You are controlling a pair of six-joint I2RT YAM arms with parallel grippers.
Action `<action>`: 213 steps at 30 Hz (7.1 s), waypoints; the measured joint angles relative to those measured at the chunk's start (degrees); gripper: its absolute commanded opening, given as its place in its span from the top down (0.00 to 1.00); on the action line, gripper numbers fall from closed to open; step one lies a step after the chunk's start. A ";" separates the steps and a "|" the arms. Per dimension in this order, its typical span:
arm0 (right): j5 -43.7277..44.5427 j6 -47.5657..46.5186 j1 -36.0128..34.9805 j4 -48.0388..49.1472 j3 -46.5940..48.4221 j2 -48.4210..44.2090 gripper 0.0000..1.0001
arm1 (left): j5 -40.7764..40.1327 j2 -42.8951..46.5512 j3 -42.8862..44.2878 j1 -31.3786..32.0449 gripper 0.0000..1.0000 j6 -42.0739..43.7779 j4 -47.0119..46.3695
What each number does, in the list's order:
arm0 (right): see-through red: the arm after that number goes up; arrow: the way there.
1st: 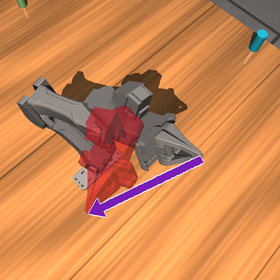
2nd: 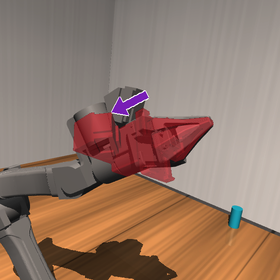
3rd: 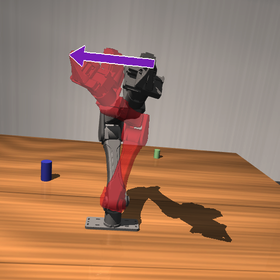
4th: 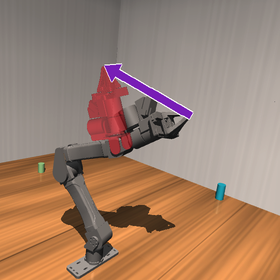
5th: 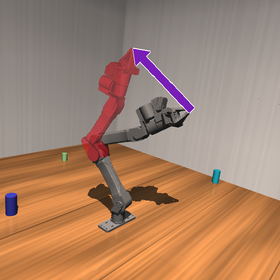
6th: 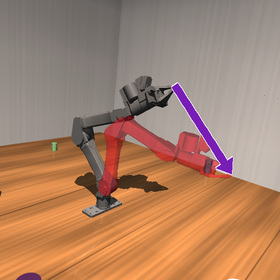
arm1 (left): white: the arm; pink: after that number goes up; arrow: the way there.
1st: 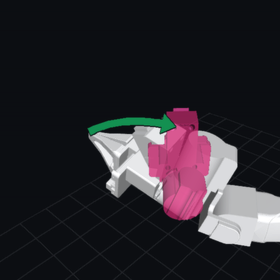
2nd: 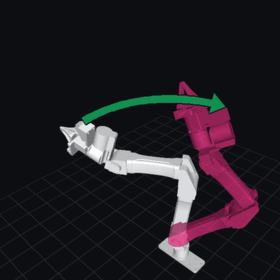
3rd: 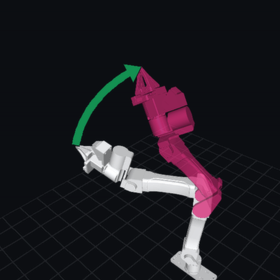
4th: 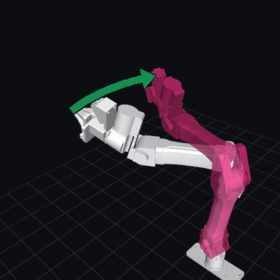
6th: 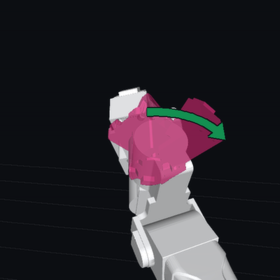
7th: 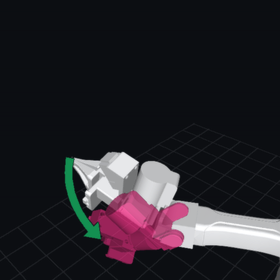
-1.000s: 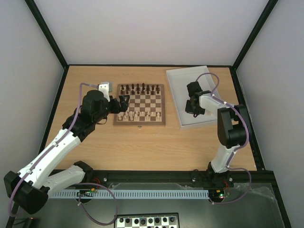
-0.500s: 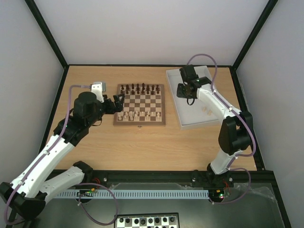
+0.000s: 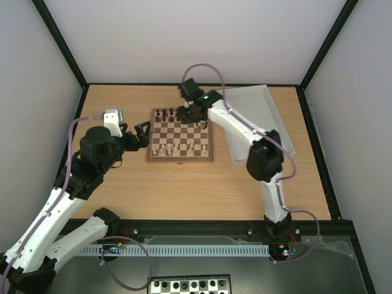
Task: Set up the chess pieces on the board
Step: Place the chess piece on the chessboard, then pick up the chess piece from the storage box, then place the chess piece on the chessboard.
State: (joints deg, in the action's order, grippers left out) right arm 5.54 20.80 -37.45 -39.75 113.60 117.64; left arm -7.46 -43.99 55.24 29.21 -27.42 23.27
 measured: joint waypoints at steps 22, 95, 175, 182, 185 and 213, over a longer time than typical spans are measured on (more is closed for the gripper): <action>-8.41 -2.19 -11.47 -5.03 20.72 21.70 0.99 | 0.61 8.22 -0.79 0.00 0.00 0.09 1.66; 5.53 -1.33 -6.23 -0.17 0.74 -5.05 0.24 | 2.47 5.03 -1.64 0.00 0.00 0.70 0.81; 7.50 5.01 29.53 15.28 -41.77 -16.65 0.99 | 10.80 -4.74 -5.81 -2.25 0.00 0.24 -3.65; 3.67 3.48 16.90 10.45 -35.19 -23.98 0.99 | 9.55 -4.68 -5.68 -2.25 0.01 0.22 -3.39; 1.95 2.99 10.86 8.24 -33.27 -24.92 0.99 | 8.90 -4.57 -5.64 -2.27 0.01 0.22 -3.08; 2.03 2.58 -6.64 -0.94 -25.90 -8.66 0.99 | 5.90 -1.77 -4.72 -2.29 0.01 0.04 -1.22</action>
State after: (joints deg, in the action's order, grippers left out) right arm 7.57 23.38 -44.10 -40.69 87.70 108.99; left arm -1.56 -45.76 50.52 26.92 -27.38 22.04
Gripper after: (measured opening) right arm 0.073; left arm 0.995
